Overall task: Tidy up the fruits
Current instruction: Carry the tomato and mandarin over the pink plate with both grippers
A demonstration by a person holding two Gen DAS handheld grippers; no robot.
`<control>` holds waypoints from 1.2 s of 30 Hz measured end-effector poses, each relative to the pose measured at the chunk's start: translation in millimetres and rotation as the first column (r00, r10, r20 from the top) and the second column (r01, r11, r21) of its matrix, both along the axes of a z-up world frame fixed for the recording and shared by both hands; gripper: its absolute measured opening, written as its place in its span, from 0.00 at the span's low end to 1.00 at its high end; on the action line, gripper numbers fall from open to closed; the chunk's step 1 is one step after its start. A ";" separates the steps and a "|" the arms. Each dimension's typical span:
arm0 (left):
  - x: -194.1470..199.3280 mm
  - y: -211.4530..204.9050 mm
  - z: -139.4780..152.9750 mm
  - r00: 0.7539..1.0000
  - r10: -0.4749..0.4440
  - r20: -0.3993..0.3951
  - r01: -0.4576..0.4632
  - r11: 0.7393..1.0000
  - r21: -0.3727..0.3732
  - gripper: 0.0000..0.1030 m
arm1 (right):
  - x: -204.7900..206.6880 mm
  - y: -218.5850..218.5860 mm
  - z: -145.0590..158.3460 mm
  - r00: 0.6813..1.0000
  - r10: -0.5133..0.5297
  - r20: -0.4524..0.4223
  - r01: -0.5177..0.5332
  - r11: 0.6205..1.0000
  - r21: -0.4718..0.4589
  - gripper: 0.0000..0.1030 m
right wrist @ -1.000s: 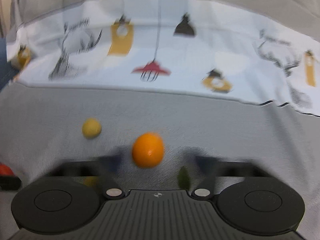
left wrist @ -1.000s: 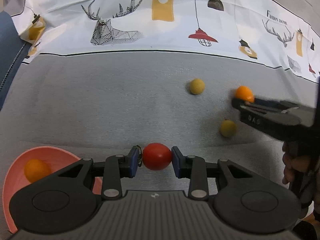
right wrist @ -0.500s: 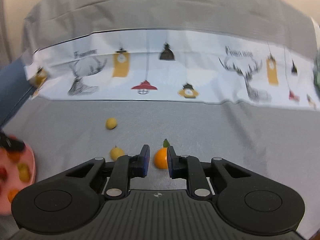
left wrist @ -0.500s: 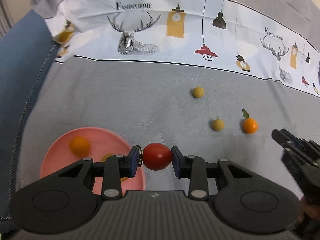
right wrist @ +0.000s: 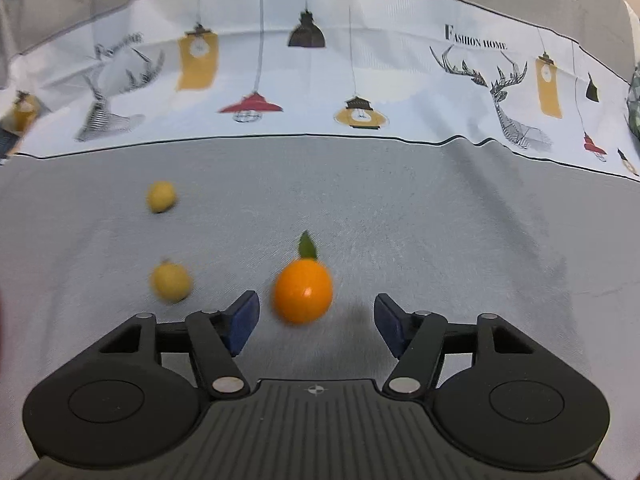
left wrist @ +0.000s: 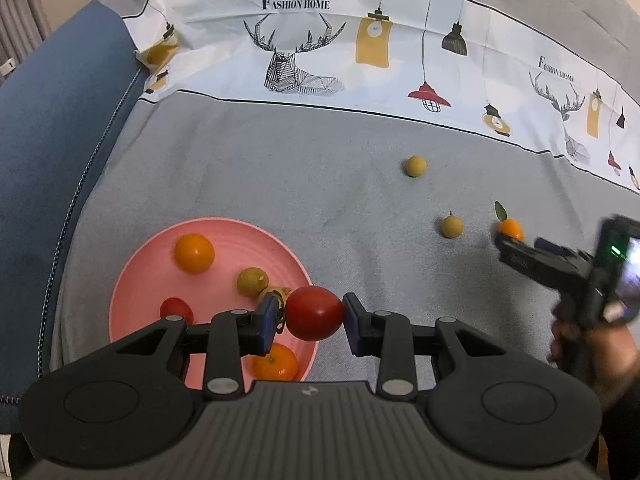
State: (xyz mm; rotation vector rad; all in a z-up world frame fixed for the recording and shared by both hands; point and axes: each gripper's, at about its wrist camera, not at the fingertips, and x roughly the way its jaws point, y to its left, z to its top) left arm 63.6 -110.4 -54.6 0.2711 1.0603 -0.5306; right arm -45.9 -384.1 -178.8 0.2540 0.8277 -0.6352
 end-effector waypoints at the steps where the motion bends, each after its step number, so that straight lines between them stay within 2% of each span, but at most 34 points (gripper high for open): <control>1: 1.0 -0.6 -0.1 1.000 -0.002 0.004 0.002 1.000 0.002 0.38 | 6.5 -5.1 -6.7 1.000 -0.004 -0.008 0.004 1.000 -0.003 0.51; 3: 3.6 -1.0 0.9 1.000 0.000 0.009 0.000 1.000 0.002 0.38 | 11.3 -8.9 -12.7 1.000 0.002 -0.010 -0.002 1.000 0.009 0.35; 5: 4.3 -1.2 3.4 1.000 0.001 0.012 -0.001 1.000 -0.007 0.38 | 7.9 -4.9 -5.9 1.000 -0.007 -0.015 0.007 1.000 0.003 0.35; 8: 2.0 -2.0 9.8 1.000 0.000 0.020 0.000 1.000 -0.018 0.38 | -18.8 13.2 17.8 0.998 -0.017 0.061 0.016 1.000 0.021 0.35; 12: -8.9 1.1 23.7 1.000 0.005 0.017 -0.005 1.000 -0.013 0.38 | -69.6 60.2 63.5 0.987 0.004 0.161 -0.013 0.999 0.053 0.35; 16: -32.9 17.6 43.3 0.998 0.003 0.062 -0.004 1.000 0.018 0.38 | -118.5 119.7 106.8 0.973 0.068 0.222 -0.085 0.994 0.069 0.35; 21: -74.3 61.5 64.7 0.993 -0.002 0.115 0.000 1.000 0.019 0.38 | -150.0 185.3 142.1 0.951 0.182 0.248 -0.206 0.976 0.073 0.35; 25: -101.6 106.7 76.6 0.992 0.039 0.122 -0.038 0.999 -0.009 0.38 | -161.5 227.7 165.1 0.922 0.280 0.267 -0.300 0.953 0.037 0.35; 30: -122.4 155.1 90.3 0.984 0.102 0.146 -0.094 0.994 -0.060 0.38 | -175.7 271.7 189.4 0.881 0.391 0.268 -0.383 0.920 -0.084 0.35; 36: -142.7 193.6 99.4 0.972 0.131 0.197 -0.116 0.990 -0.082 0.38 | -192.0 300.5 204.6 0.863 0.428 0.269 -0.407 0.904 -0.134 0.35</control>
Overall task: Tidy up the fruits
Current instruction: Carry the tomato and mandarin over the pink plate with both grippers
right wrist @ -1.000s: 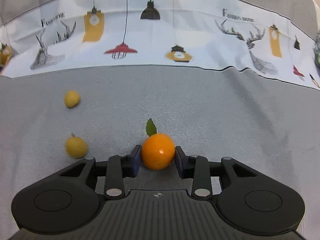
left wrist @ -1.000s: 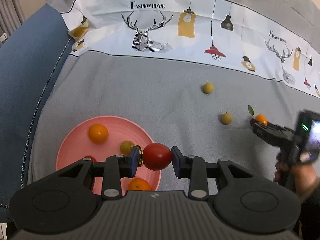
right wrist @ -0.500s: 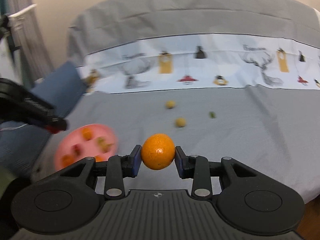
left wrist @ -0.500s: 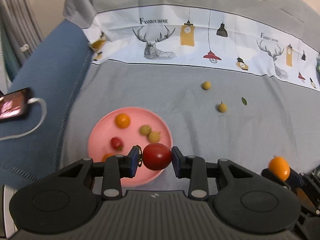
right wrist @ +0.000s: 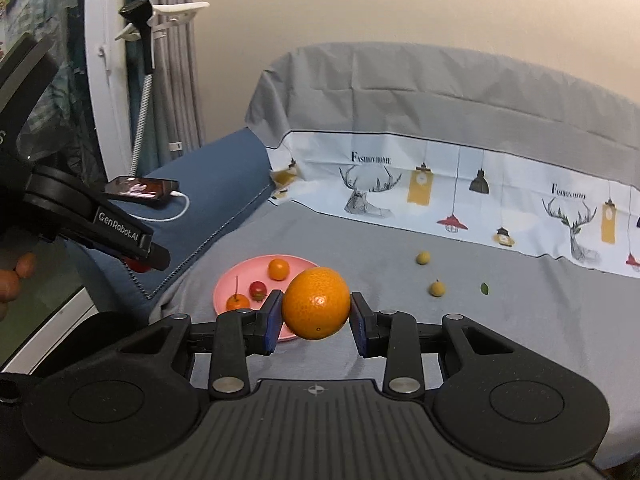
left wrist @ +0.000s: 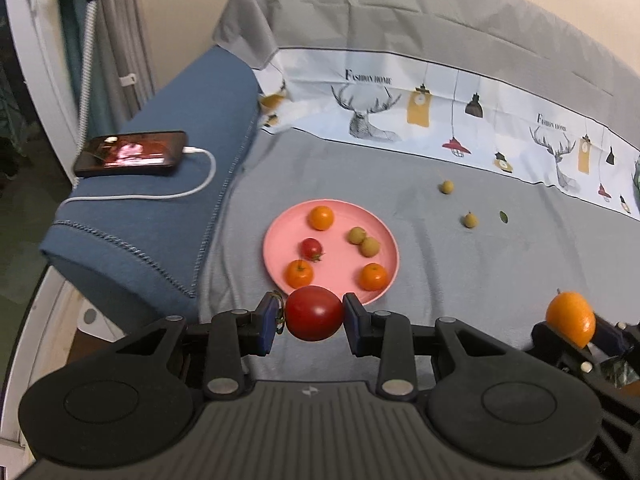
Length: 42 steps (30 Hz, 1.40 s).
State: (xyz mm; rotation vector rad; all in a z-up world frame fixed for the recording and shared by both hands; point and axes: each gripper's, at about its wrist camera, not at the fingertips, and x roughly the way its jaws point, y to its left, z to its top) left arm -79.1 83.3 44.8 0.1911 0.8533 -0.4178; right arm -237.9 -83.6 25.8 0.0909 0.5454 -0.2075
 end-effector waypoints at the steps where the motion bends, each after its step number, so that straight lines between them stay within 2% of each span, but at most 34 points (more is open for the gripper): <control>1: -3.2 4.5 0.5 1.000 -0.001 0.008 0.001 1.000 0.001 0.38 | -1.1 3.6 0.8 1.000 0.002 0.003 -0.002 1.000 -0.004 0.35; 12: -18.0 32.1 -1.5 1.000 0.008 0.009 -0.007 1.000 -0.021 0.38 | -5.4 22.8 8.6 1.000 0.028 0.000 -0.028 0.999 -0.043 0.35; 25: -10.8 27.3 -9.2 1.000 -0.001 -0.011 0.001 1.000 -0.006 0.38 | 4.7 19.6 3.2 0.999 0.021 -0.033 -0.022 0.999 -0.035 0.36; 42: 30.2 12.3 -37.9 0.995 0.003 -0.098 -0.001 1.000 0.026 0.38 | 42.3 8.4 -18.7 0.991 0.026 -0.128 -0.029 0.999 -0.019 0.35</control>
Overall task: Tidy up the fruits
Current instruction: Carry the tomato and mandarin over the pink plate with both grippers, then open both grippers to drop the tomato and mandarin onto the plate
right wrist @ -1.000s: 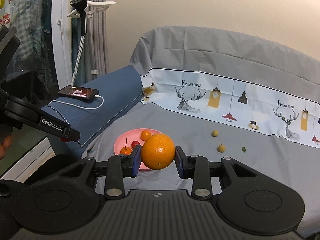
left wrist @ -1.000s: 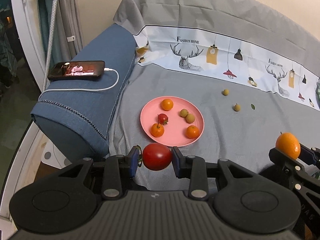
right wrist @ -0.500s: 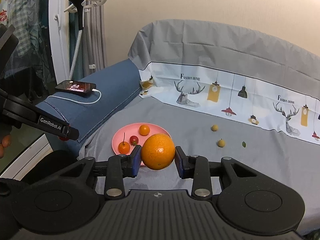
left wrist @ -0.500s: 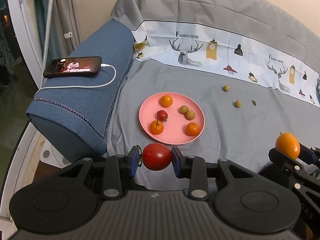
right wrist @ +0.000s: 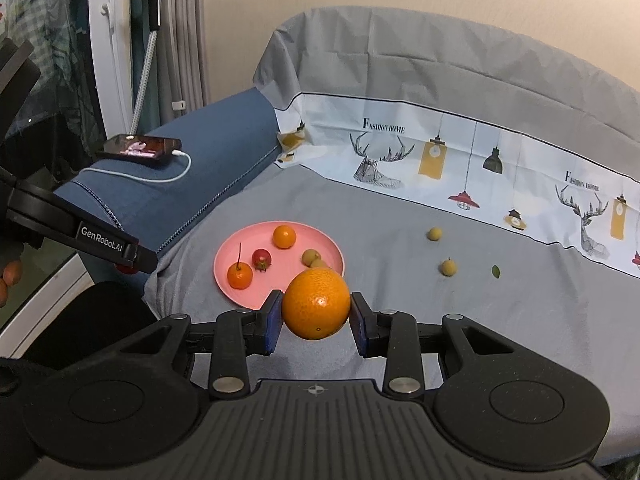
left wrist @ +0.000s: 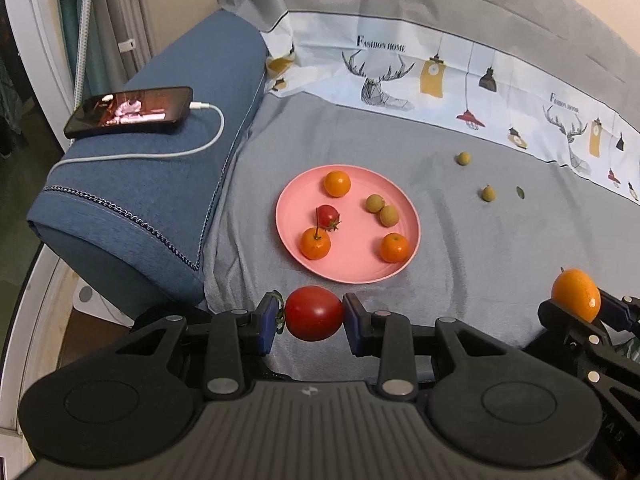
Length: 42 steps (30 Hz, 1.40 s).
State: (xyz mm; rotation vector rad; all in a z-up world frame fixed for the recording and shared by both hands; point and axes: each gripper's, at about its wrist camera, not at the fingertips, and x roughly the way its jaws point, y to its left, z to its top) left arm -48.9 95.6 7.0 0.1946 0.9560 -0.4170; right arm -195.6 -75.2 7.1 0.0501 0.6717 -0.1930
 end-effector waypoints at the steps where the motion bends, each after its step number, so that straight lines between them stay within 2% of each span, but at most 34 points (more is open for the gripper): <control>1: 4.9 -0.8 -2.1 1.000 0.003 -0.007 -0.003 1.000 0.003 0.38 | 4.3 -0.9 -1.3 1.000 0.000 -0.002 0.000 1.000 -0.001 0.35; 9: 50.0 -10.3 -17.2 0.998 0.033 -0.045 -0.032 0.999 0.018 0.38 | 54.2 -5.2 -15.1 0.999 0.027 -0.027 -0.026 0.999 0.020 0.35; 23: 136.5 -49.6 -74.3 0.992 0.032 -0.123 -0.021 0.996 0.090 0.37 | 150.4 -17.4 -76.4 0.988 0.063 -0.144 -0.053 0.996 0.074 0.36; 29: 163.1 -65.3 -93.7 0.990 0.034 -0.139 -0.019 0.994 0.111 0.37 | 177.9 -22.3 -96.3 0.981 0.089 -0.174 -0.077 0.994 0.075 0.36; 39: 185.4 -85.6 -127.4 0.988 0.020 -0.152 0.007 0.984 0.178 0.38 | 207.0 -25.8 -126.0 0.967 0.121 -0.225 -0.105 0.991 0.080 0.36; 40: 186.3 -86.7 -128.7 0.988 0.017 -0.151 0.010 0.984 0.176 0.40 | 210.1 -25.1 -127.9 0.964 0.130 -0.231 -0.114 0.990 0.080 0.36; 42: 188.2 -87.6 -126.9 0.988 0.005 -0.156 0.021 0.986 0.168 0.64 | 215.9 -24.2 -129.5 0.959 0.155 -0.236 -0.138 0.987 0.088 0.36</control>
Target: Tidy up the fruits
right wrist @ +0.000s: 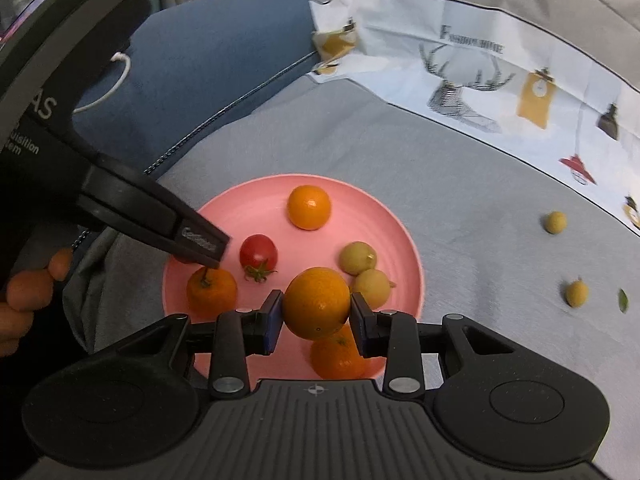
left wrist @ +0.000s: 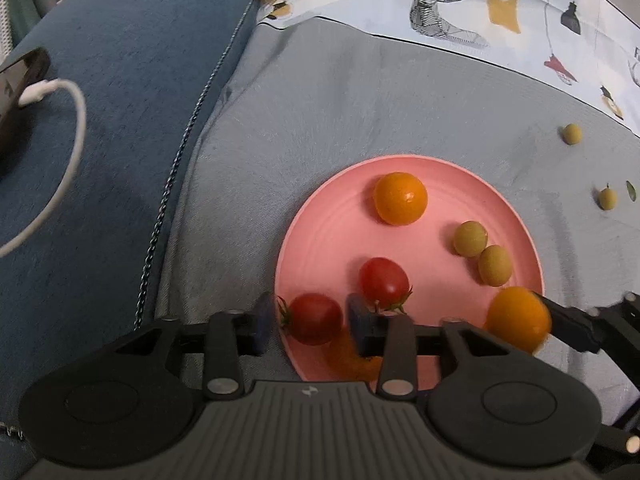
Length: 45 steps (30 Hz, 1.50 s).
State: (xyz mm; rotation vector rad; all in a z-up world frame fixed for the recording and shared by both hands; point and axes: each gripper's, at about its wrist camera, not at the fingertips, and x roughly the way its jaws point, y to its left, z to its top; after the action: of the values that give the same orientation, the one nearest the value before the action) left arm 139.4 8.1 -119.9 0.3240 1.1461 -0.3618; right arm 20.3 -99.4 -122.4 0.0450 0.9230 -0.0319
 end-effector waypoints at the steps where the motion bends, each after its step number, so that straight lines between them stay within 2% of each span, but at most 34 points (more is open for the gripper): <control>1: 0.5 1.0 2.7 1.000 0.001 -0.001 -0.001 1.000 -0.009 0.91 | 2.2 0.1 1.7 1.000 0.013 0.006 -0.013 1.000 0.002 0.42; 2: -0.6 3.1 7.9 1.000 0.010 0.013 -0.010 1.000 -0.023 0.99 | 2.9 0.6 4.5 1.000 0.025 0.015 -0.025 1.000 -0.003 0.49; 3: -3.6 5.9 13.8 0.999 0.017 0.040 -0.015 0.999 -0.043 1.00 | 2.5 2.0 8.1 0.999 0.037 0.025 -0.036 0.999 -0.015 0.64; 4: -7.3 7.6 19.6 0.998 0.014 0.060 -0.011 0.998 -0.054 1.00 | 0.3 3.4 12.7 0.998 0.048 0.036 -0.047 0.998 -0.032 0.74; 8: -23.6 14.3 34.2 0.998 -0.008 0.064 0.010 0.999 -0.036 1.00 | -21.2 4.6 28.2 0.998 0.035 0.045 -0.033 0.998 -0.050 0.82; 11: -49.5 27.2 46.9 0.997 0.002 0.077 0.000 1.000 -0.026 1.00 | -45.1 2.3 38.3 0.999 -0.042 0.013 0.042 0.999 -0.019 0.91; 15: -88.7 50.2 65.5 0.995 0.023 0.097 -0.022 1.000 -0.016 1.00 | -77.6 4.2 53.5 0.992 -0.126 -0.016 0.126 0.992 0.014 0.93; 21: -137.3 74.3 90.5 0.989 0.056 0.136 -0.050 0.998 -0.044 1.00 | -121.9 20.3 88.0 0.983 -0.151 0.102 0.156 0.987 -0.046 0.97; 25: -161.4 82.8 100.6 0.982 0.066 0.178 -0.058 0.997 -0.049 1.00 | -148.4 34.3 106.0 0.979 -0.117 0.165 0.130 0.989 -0.075 0.99; 29: -178.8 87.9 111.8 0.978 0.074 0.195 -0.060 0.995 -0.076 1.00 | -169.6 46.2 117.8 0.976 -0.077 0.205 0.102 0.988 -0.113 0.99; 45: -224.0 89.9 146.6 0.945 0.036 0.326 -0.009 0.996 -0.083 1.00 | -214.6 53.6 143.0 0.941 -0.116 0.319 0.159 0.981 -0.111 0.99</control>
State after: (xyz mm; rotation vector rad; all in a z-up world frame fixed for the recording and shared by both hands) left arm -84.7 97.9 26.7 0.2872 0.8058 -0.3197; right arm -194.3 -45.8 20.6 -0.0116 0.5980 -0.2125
